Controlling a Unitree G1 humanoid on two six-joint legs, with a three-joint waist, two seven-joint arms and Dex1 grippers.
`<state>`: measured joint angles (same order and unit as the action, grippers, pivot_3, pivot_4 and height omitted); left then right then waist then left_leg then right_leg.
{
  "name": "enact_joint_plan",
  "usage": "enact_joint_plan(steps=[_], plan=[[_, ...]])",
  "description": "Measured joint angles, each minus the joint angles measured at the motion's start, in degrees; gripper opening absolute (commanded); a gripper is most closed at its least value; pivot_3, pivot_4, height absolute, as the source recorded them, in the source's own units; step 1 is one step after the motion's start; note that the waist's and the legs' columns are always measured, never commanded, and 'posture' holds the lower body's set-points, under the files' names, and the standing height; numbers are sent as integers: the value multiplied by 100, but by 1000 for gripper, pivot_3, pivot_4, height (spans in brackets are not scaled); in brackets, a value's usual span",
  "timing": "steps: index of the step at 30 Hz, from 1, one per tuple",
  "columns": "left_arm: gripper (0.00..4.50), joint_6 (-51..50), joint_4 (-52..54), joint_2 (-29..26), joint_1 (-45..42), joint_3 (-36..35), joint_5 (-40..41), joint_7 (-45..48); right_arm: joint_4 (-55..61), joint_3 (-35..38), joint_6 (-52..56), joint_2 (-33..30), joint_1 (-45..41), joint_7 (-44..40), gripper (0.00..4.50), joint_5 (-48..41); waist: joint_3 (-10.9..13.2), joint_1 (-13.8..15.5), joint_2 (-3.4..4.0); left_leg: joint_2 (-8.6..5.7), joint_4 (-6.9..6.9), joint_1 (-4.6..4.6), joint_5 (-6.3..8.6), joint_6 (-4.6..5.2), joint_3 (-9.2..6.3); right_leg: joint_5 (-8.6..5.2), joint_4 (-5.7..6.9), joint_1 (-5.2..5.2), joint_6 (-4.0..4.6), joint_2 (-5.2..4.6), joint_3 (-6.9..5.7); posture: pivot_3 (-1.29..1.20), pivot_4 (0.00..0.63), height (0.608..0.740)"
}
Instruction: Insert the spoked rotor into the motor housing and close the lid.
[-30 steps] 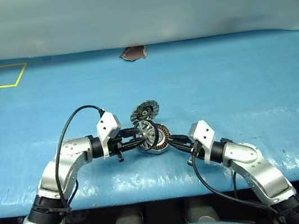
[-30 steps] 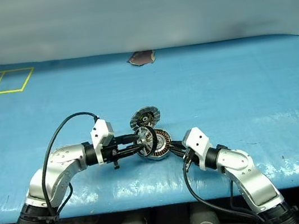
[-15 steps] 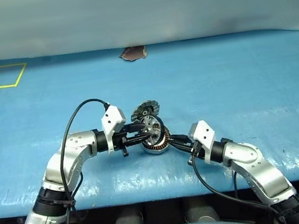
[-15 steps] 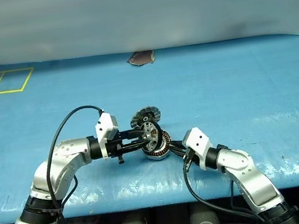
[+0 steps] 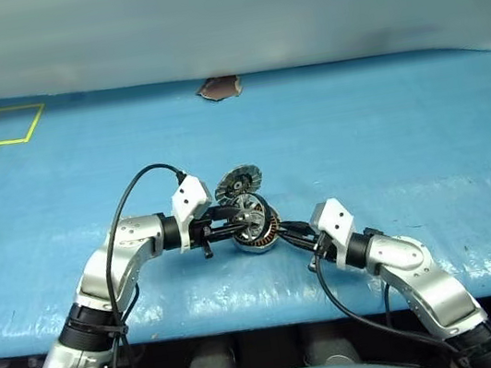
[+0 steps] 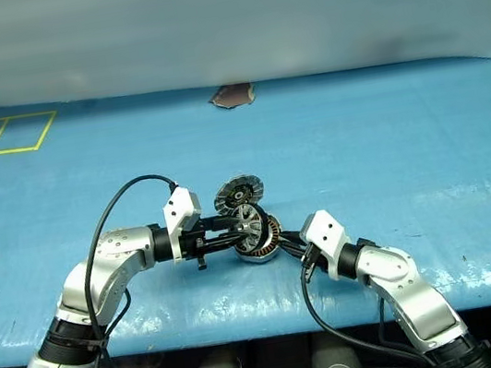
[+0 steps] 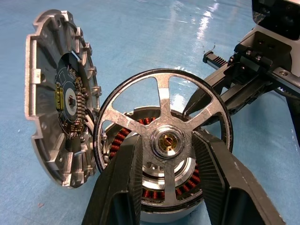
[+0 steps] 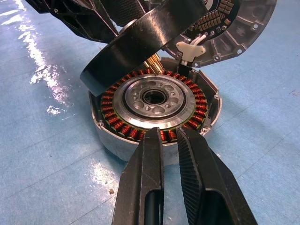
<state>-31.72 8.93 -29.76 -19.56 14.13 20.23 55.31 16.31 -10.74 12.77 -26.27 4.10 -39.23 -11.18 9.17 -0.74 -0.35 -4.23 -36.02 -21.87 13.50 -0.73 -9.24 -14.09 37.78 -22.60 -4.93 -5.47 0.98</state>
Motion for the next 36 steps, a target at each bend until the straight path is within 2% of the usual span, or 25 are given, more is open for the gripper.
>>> enact_joint_plan(steps=[6,9,12,22,36], plan=[[1692,4,-43,-19,-81,85,-79,147,13,-7,-6,1,19,47,598,43,0,2,0,0,0,6,0,0,1,0,0,6,-1,0,0,0,150,740],[2288,21,-165,-19,-148,122,-170,203,16,-7,-7,2,21,64,598,61,0,2,0,-1,-1,8,0,0,2,-5,1,9,-9,0,0,0,150,740],[3270,21,-299,-7,-149,186,-320,115,16,-2,-9,2,34,87,598,85,0,-3,0,0,-1,8,0,0,1,-7,1,8,-13,0,0,0,150,740],[3270,-7,-296,135,-124,23,-106,62,62,-4,28,-21,40,194,598,215,0,-2,0,1,-1,8,0,0,-6,-7,2,7,-13,0,1,0,150,740],[3270,-55,-11,34,436,-246,124,-77,665,1,621,-330,115,320,598,432,0,11,0,5,-2,7,0,1,-8,-7,1,8,-14,-1,2,0,150,740]])
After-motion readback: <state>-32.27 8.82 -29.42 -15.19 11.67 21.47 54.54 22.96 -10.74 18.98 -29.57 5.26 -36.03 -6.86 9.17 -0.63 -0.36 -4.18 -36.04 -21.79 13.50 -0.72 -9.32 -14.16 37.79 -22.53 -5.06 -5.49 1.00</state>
